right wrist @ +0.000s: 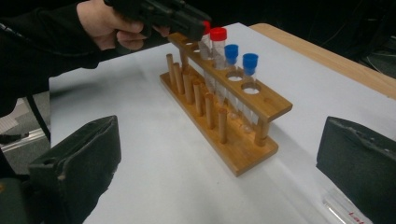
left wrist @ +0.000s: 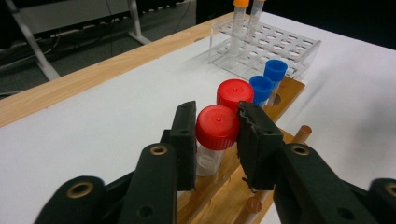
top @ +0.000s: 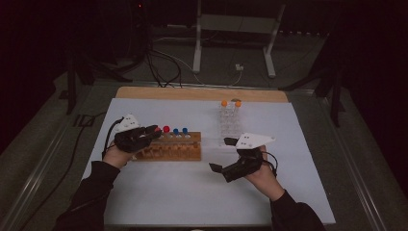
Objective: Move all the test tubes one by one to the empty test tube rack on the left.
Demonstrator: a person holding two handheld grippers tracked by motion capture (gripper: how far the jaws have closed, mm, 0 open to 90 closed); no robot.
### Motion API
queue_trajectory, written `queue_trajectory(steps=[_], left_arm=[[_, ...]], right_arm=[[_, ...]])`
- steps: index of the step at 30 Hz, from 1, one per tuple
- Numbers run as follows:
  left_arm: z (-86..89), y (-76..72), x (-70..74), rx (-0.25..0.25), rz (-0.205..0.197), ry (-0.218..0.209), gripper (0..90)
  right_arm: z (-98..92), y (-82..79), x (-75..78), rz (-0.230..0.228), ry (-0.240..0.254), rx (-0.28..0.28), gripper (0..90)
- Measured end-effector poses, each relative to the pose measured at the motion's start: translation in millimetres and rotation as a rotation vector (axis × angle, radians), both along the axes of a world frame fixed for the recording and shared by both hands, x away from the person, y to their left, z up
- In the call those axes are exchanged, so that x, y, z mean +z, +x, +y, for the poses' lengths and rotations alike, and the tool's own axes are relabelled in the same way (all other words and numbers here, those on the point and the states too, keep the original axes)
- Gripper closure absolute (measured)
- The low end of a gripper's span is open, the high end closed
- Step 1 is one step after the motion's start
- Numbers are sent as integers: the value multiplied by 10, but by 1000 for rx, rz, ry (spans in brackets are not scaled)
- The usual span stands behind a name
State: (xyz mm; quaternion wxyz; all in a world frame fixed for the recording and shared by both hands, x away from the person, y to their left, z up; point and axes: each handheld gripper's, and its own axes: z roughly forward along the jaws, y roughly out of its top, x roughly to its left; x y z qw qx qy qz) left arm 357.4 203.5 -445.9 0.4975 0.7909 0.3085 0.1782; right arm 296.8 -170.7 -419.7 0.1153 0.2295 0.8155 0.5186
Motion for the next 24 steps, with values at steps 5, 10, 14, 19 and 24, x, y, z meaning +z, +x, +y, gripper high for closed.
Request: queue_trajectory(steps=[5, 10, 14, 19, 24], left_arm=[[-17, -47, 79, 28, 14, 0, 348], [-15, -97, 164, 14, 3, -31, 184], [-30, -158, 242, -50, 5, -66, 118], [-92, -226, 308, -106, 4, -70, 40], [-124, -256, 334, -123, -1, -81, 39]], right_arm=[[-64, 69, 64, -20, 13, -29, 1], [-169, 188, 127, -30, 34, -74, 1], [-263, 326, 151, -40, 35, -117, 1], [-394, 548, 130, -37, 49, -185, 2], [-504, 784, 52, -47, 21, -272, 2]])
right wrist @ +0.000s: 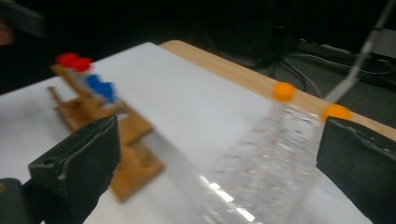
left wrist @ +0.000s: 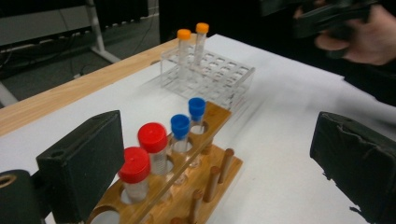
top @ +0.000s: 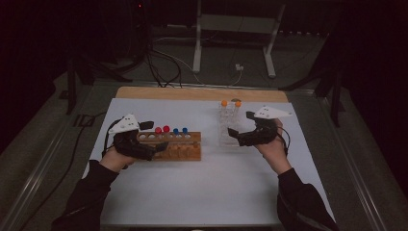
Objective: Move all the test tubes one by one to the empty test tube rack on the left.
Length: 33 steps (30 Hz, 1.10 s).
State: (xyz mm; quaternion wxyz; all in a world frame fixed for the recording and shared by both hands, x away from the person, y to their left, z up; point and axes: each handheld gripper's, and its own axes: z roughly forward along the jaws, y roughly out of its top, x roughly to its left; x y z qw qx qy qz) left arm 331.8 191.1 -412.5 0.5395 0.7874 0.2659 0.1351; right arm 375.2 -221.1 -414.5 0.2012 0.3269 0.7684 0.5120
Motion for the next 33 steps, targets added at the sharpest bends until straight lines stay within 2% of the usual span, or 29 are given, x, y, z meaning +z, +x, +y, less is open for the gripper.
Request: queue_trajectory(steps=[4, 9, 11, 14, 20, 25, 33], left_arm=[[-2, -11, 11, 0, -5, -2, 39], [-3, -30, 32, -4, -11, -10, 39], [-5, -33, 36, -12, -11, -12, 39], [-13, -33, 32, -17, -6, -8, 39], [-10, -34, 34, -15, -9, -11, 39], [-18, -36, 37, -19, -7, -9, 39], [-11, -39, 40, -20, -10, -10, 39]], right_arm=[[-57, 164, -92, -4, -11, -51, 2], [-104, 340, -205, 19, -12, -93, 3], [-119, 397, -246, 27, -6, -107, 83], [-131, 477, -299, 45, -5, -135, 94], [-161, 639, -401, 70, -14, -185, 201], [-179, 752, -489, 102, -32, -201, 363], [-163, 880, -565, 129, -45, -212, 532]])
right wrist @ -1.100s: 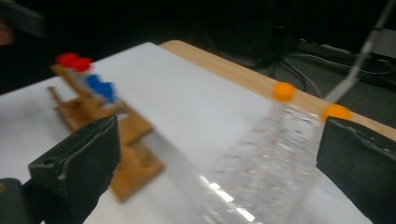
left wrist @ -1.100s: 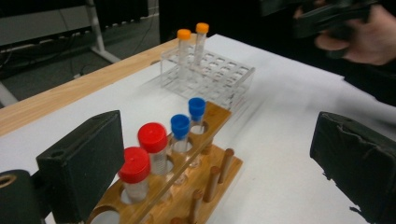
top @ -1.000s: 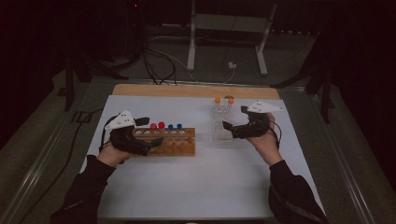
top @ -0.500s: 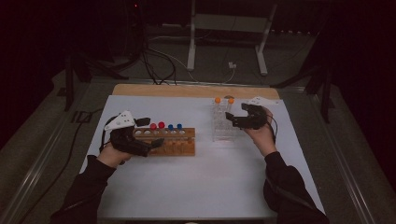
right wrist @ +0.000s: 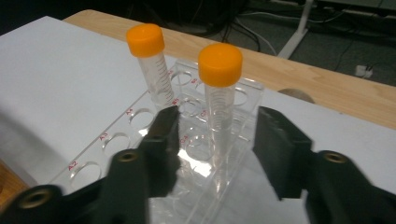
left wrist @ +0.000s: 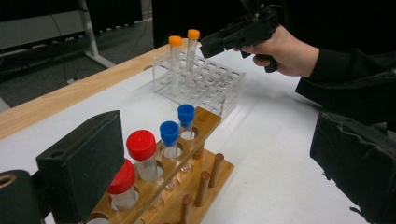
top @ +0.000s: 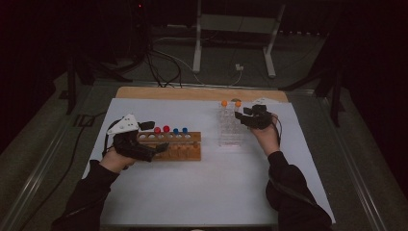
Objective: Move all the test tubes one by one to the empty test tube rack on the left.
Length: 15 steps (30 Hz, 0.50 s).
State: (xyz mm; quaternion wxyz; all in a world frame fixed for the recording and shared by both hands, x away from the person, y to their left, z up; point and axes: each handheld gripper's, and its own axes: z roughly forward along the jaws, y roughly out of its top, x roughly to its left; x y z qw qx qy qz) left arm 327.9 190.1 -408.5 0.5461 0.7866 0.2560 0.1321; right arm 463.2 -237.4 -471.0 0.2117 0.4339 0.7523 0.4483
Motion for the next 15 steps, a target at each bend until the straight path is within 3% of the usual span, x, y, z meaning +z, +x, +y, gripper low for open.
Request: queue_trajectory(steps=[4, 9, 15], left_arm=[[5, -3, 10, 6, -5, 1, 39], [4, 4, 5, 7, 2, 2, 39], [5, 2, 3, 5, 0, 8, 39]], right_arm=[[23, 52, -30, 2, -1, 0, 597], [73, 109, -59, 8, -45, 6, 661], [77, 143, -32, -2, -21, -3, 716]])
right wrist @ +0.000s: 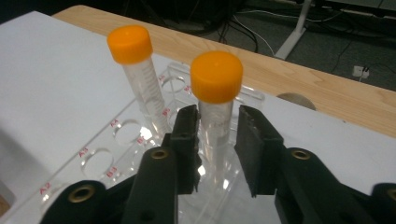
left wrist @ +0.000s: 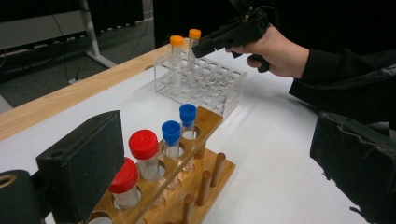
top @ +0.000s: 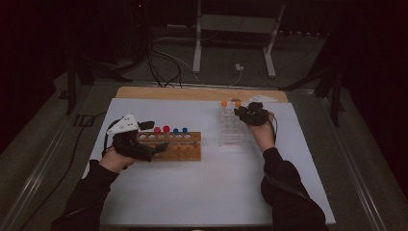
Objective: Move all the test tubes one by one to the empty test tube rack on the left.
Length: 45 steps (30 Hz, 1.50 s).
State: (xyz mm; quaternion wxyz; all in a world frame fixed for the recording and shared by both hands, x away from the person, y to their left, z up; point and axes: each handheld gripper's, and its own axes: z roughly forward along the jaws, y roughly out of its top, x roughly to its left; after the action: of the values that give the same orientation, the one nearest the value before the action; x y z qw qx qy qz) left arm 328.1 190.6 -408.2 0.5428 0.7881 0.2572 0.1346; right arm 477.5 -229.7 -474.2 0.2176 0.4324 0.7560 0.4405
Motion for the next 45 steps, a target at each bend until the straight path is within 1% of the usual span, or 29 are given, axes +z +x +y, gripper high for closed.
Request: queue_trajectory(steps=[2, 4, 7, 8, 12, 18, 26, 28, 30, 33, 35, 37, 39, 44, 45], left_arm=[[0, -1, 2, -1, 0, -3, 39], [-1, 0, 2, 0, 0, -3, 39], [0, 4, -2, 0, 0, -2, 39], [1, 4, -3, -2, 0, -2, 39], [1, 5, -5, -1, 3, -2, 39], [-8, 2, -3, -4, 4, 1, 39], [-23, -8, 15, -9, 2, 5, 39], [-29, -10, 15, -12, 4, 5, 39], [-37, -13, 16, -14, 4, 5, 39], [-43, -20, 22, -16, 4, 4, 39], [-48, -23, 26, -17, 4, 3, 39], [-59, -28, 28, -19, 3, 2, 40], [-68, -35, 32, -27, 4, 1, 40], [-91, -48, 47, -37, 7, -4, 40], [-99, -52, 47, -38, 5, -5, 40]], right_arm=[[11, 6, 4, -7, -1, 3, 740], [20, 16, 4, -9, -7, 0, 745], [43, 13, 18, -17, -30, -2, 750], [42, 11, 26, -16, -31, -2, 751], [22, -4, 81, -35, -14, -1, 752], [-10, -60, 239, -73, 7, -1, 753], [-39, -185, 477, -115, -11, 16, 754], [-46, -229, 530, -121, -8, 27, 753], [-41, -280, 574, -130, -19, 37, 753], [-32, -371, 630, -144, -20, 51, 754], [-25, -438, 663, -145, -4, 66, 754], [-3, -512, 696, -149, -10, 78, 754], [16, -588, 727, -153, -1, 97, 754], [92, -788, 776, -154, 0, 152, 754], [104, -825, 779, -153, 7, 163, 754]])
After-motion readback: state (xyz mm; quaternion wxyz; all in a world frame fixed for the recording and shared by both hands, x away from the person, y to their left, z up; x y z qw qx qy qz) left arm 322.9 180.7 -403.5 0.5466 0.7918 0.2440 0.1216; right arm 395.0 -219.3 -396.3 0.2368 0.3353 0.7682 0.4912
